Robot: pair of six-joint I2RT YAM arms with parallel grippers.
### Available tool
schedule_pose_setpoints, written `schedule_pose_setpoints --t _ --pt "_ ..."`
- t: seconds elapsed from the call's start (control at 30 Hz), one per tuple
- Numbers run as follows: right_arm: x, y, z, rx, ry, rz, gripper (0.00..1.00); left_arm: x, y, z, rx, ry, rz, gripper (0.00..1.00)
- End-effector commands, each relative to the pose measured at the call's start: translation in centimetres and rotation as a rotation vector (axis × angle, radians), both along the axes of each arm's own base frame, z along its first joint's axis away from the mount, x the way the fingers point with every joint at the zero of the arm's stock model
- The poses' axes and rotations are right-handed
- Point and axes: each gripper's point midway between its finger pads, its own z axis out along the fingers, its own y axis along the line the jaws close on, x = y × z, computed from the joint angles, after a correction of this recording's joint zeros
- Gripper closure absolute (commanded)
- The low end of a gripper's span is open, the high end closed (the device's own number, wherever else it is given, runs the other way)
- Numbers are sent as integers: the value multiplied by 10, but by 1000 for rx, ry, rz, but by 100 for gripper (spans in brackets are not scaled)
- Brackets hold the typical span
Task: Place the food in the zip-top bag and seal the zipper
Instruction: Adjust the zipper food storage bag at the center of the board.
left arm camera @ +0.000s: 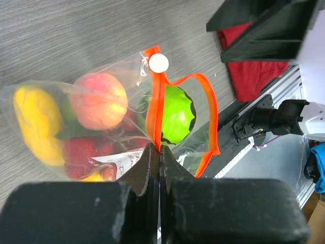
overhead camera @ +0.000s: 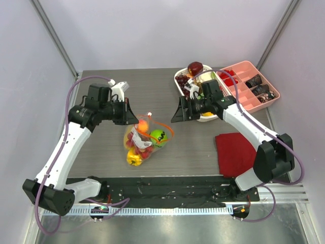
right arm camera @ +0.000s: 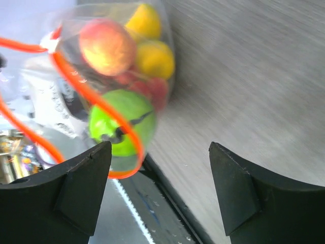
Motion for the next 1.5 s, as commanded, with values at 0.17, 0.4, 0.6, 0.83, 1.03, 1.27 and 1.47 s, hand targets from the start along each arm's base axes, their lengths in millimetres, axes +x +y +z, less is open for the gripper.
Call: schedule_pose_setpoints --t 0.17,0.4,0.6,0.83,1.03,1.27,1.47 --pt "-27 24 -2 90 56 -10 18 10 -7 10 -37 -64 -9 100" --pt "-31 31 -25 104 153 -47 42 10 -6 12 -38 -69 -4 100" --pt "-42 36 -21 115 150 -9 74 5 -5 9 -38 -66 -11 100" --pt "-27 27 30 -12 -117 182 99 -35 -13 16 -85 -68 -204 99" --pt "-38 32 38 -154 -216 468 99 -70 -31 30 -152 -157 -347 93" --pt "-36 49 16 -269 -407 708 99 -55 -44 -2 -64 -155 -315 93" --pt "-13 62 29 -265 -582 751 99 -51 -42 13 -54 -242 -326 78"
